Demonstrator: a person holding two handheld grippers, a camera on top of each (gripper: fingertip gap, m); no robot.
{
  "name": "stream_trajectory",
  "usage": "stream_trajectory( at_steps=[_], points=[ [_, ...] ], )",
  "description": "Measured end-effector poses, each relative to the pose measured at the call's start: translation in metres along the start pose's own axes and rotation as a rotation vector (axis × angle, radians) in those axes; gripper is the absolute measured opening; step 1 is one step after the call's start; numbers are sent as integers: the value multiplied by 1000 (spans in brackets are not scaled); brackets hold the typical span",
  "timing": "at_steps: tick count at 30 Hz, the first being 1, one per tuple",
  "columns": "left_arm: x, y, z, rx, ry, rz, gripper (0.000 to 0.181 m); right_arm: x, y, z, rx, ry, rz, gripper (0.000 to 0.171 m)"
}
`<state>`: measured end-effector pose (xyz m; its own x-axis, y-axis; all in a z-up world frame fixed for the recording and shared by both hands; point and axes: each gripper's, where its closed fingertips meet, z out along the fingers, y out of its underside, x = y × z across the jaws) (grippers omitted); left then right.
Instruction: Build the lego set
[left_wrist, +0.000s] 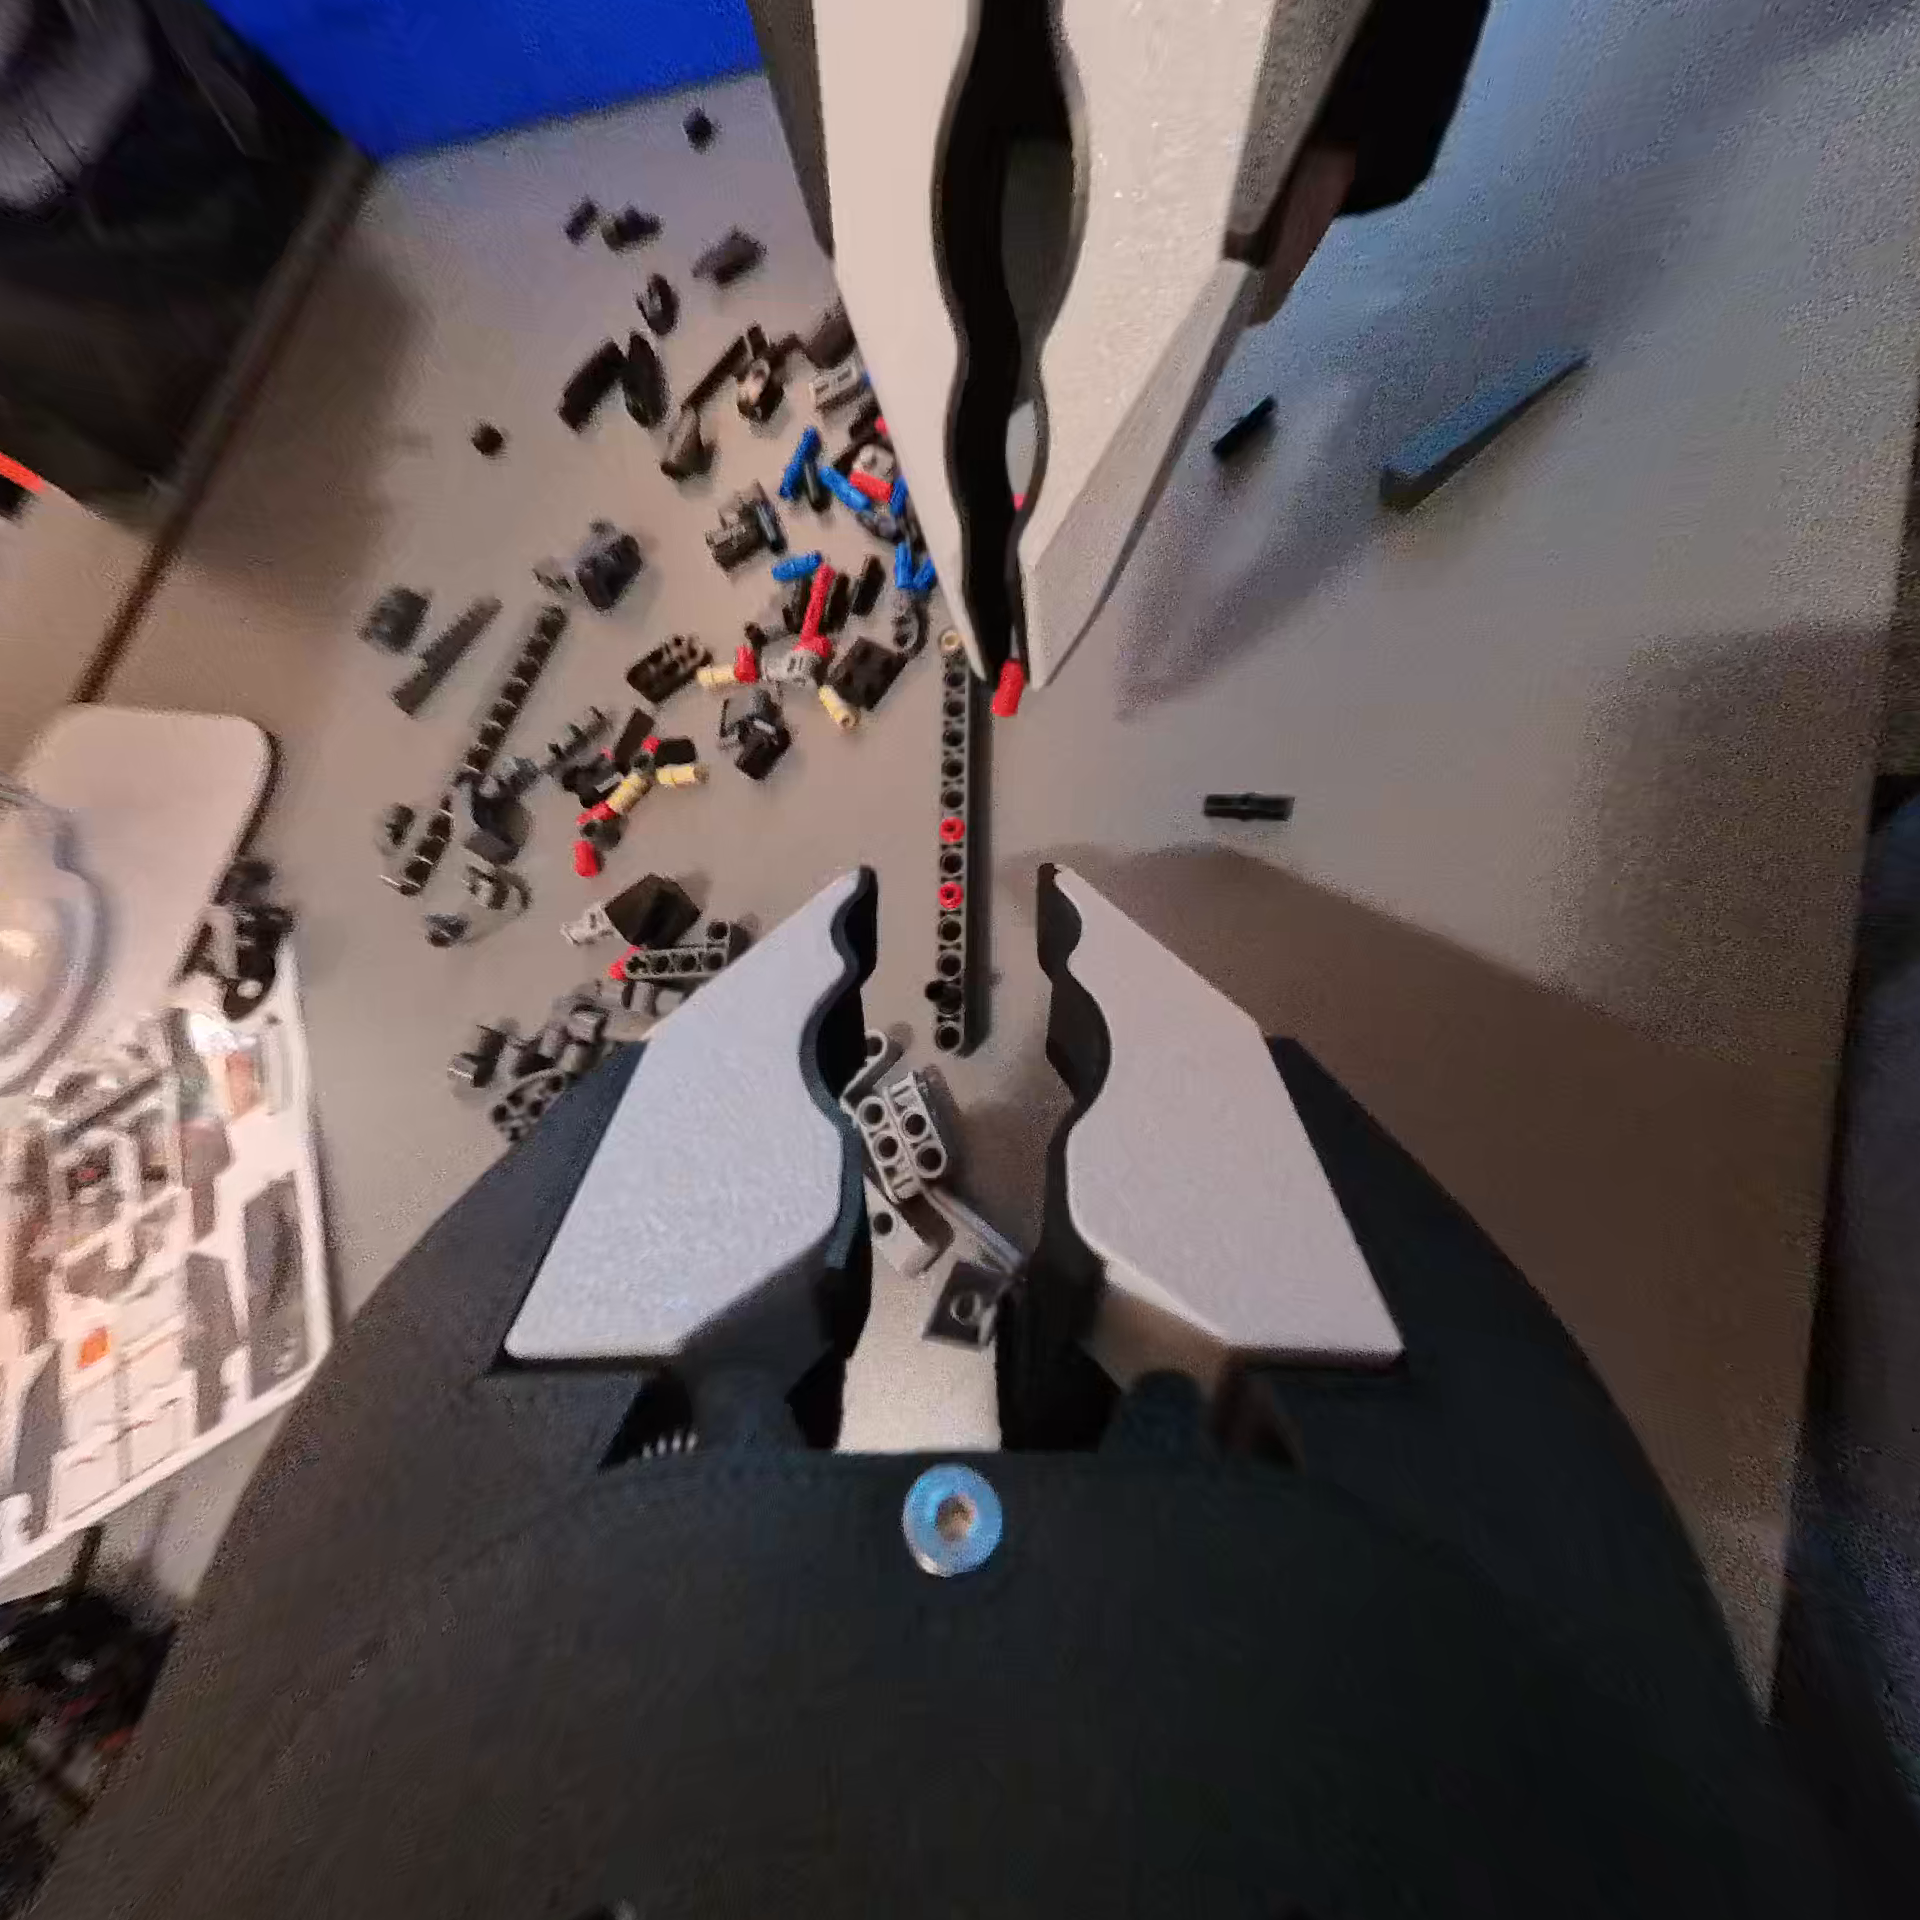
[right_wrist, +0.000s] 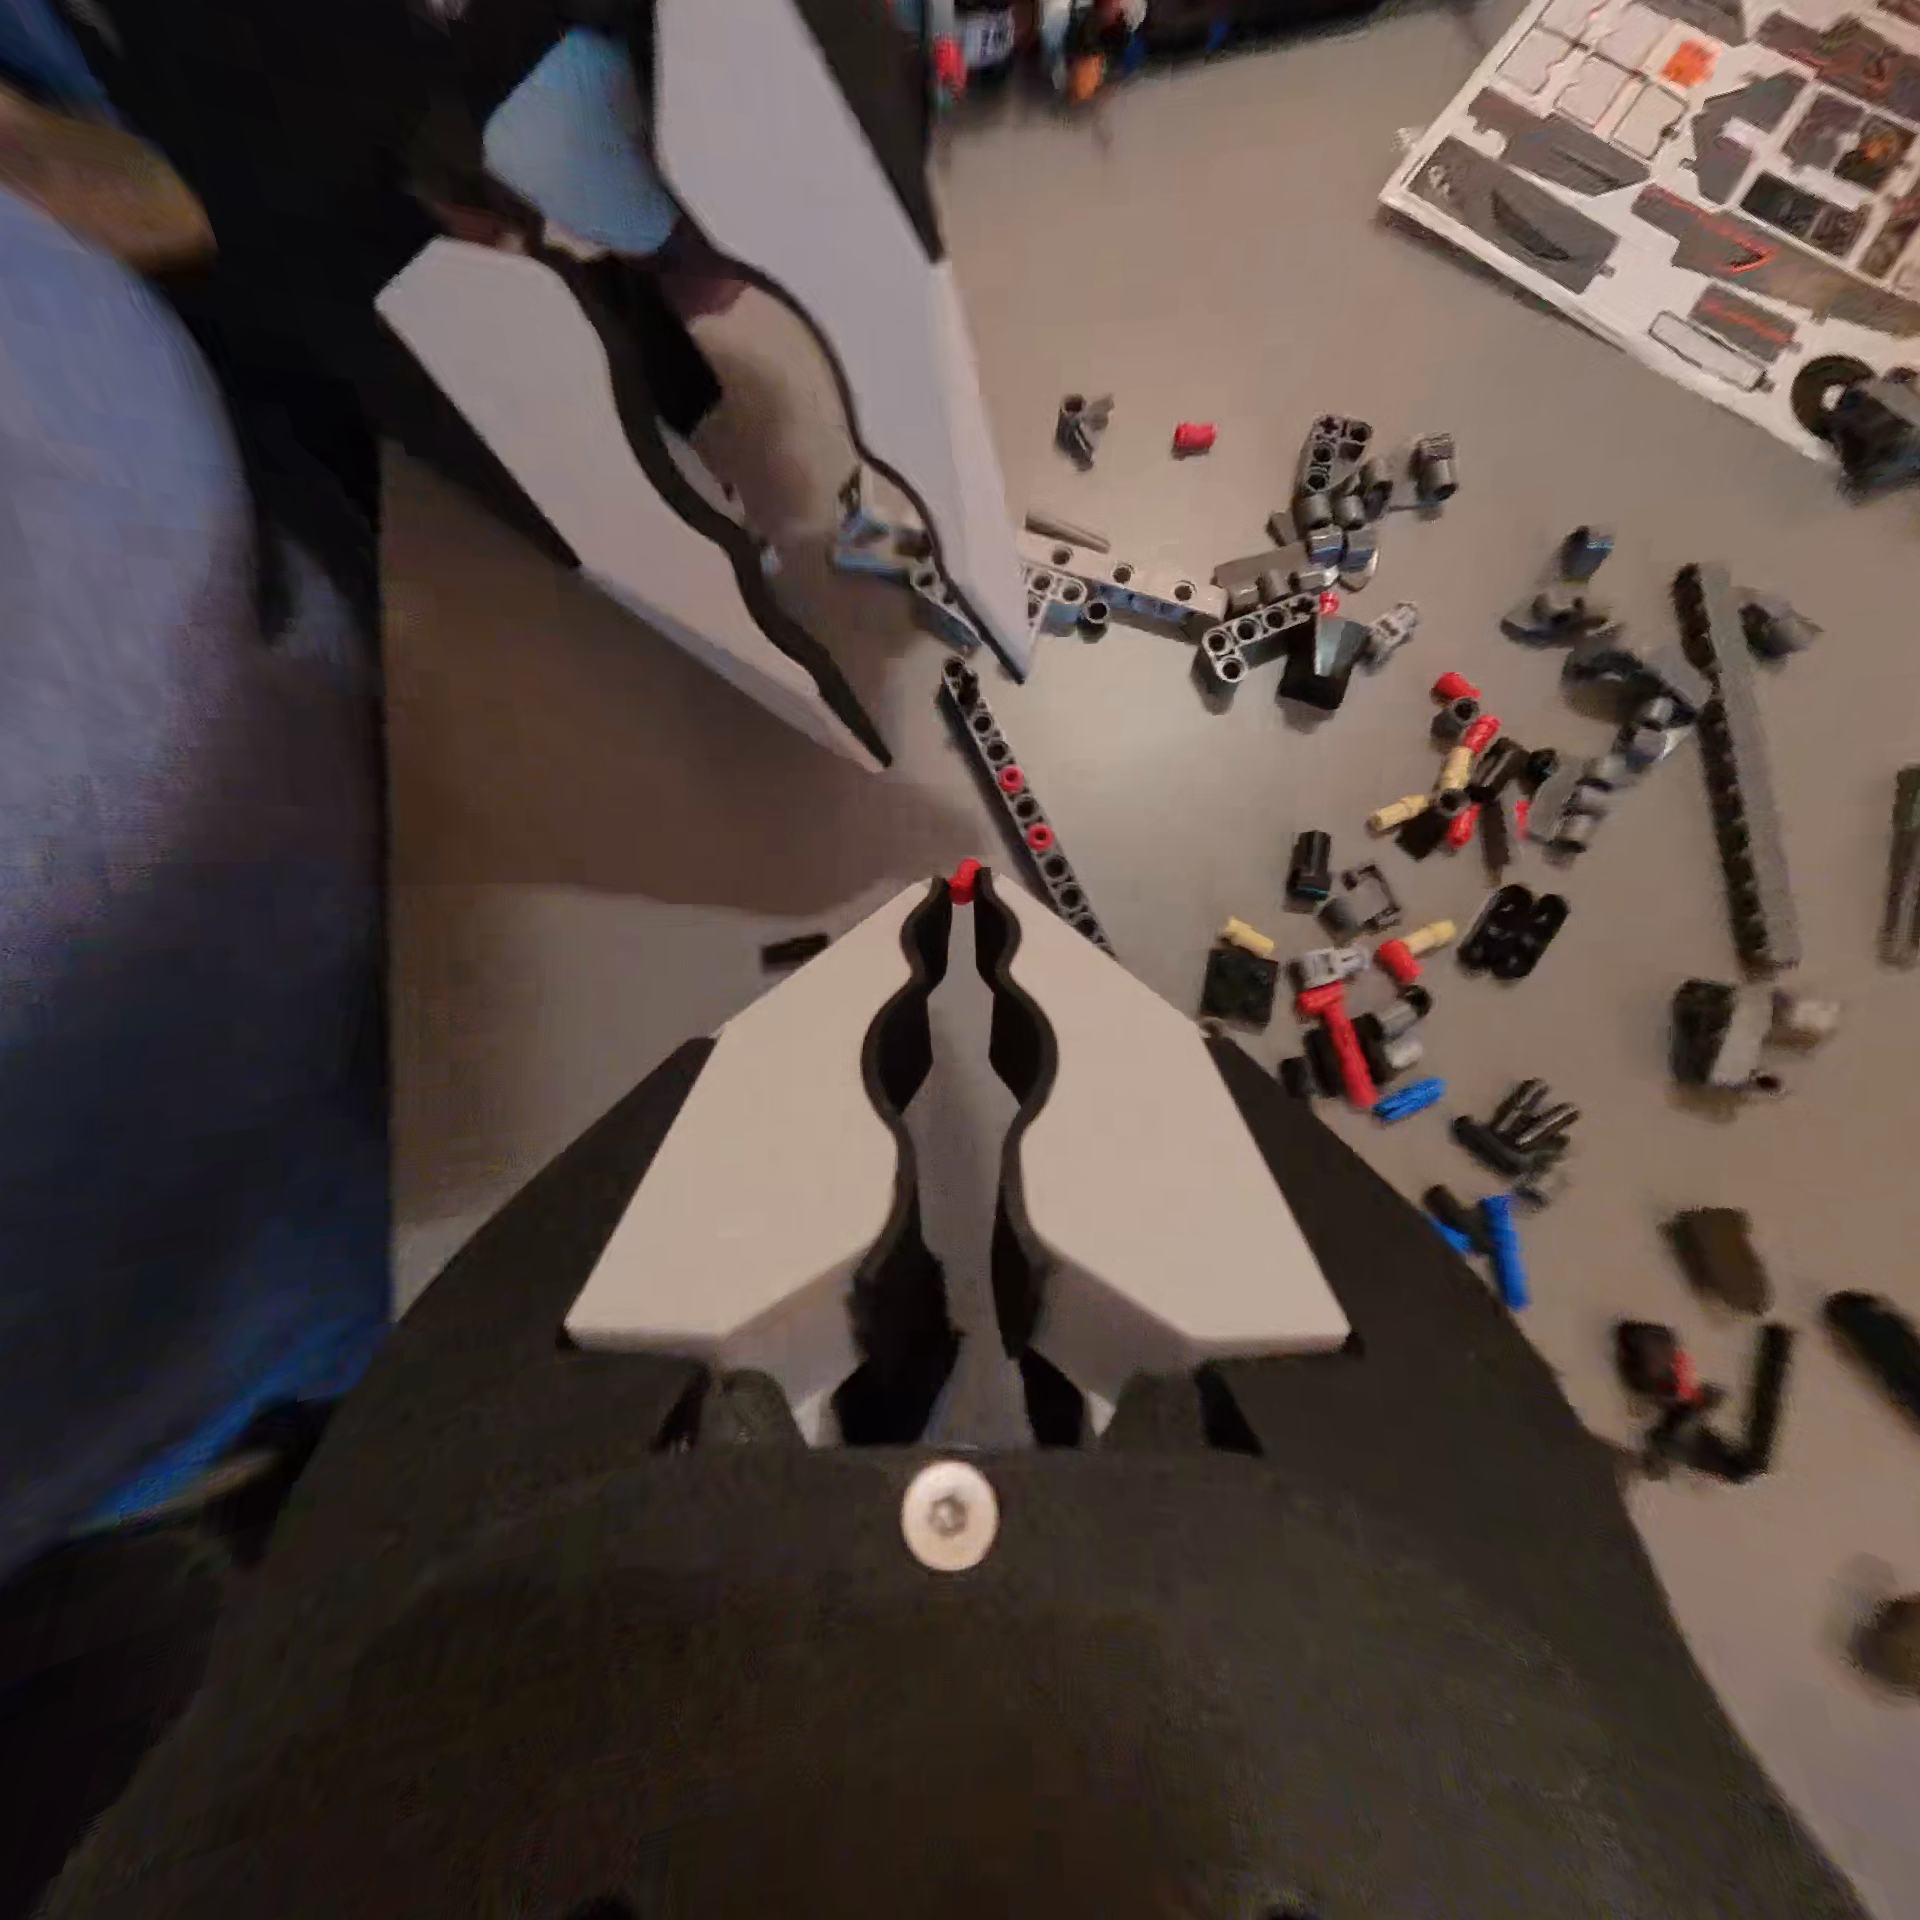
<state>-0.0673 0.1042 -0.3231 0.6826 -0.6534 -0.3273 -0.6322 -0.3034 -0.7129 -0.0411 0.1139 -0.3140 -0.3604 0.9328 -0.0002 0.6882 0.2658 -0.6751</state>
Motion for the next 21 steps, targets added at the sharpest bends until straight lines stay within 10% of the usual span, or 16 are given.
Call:
stream_trajectory(
  at_steps=[21],
  points=[
    [-2, 22, 24, -74, 119, -76, 5, 26, 23, 18, -338, -112, -270, 1]
  ],
)
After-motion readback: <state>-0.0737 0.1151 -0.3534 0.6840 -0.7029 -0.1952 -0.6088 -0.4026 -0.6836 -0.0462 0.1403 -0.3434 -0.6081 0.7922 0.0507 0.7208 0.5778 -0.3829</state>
